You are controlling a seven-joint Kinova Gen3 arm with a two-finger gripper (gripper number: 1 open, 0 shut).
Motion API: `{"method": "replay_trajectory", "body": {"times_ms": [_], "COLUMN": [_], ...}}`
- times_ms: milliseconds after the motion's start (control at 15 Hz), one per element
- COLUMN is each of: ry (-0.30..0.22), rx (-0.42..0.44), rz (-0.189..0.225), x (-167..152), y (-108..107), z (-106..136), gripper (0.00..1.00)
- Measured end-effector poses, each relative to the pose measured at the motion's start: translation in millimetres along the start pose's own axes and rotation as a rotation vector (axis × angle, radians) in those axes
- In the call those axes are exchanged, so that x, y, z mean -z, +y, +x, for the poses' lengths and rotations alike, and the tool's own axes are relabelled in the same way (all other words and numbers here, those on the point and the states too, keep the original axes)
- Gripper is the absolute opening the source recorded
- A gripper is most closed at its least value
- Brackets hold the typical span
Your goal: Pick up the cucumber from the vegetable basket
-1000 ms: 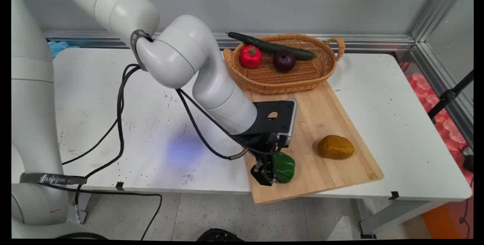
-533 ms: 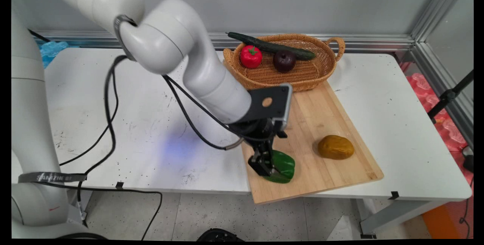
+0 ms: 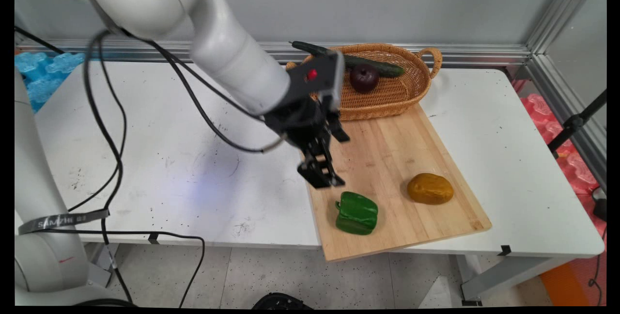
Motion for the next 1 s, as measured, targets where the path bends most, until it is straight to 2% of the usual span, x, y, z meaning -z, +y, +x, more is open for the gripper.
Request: {"method": "replay_trajectory", "body": {"times_ms": [600, 1000], "ry": [0.008, 0.012], "rx": [0.161, 0.282], "rz": [0.088, 0.175], "x": [75, 114], "y": [-45, -85], "z": [-31, -56], "gripper": [1.0, 1.0]}}
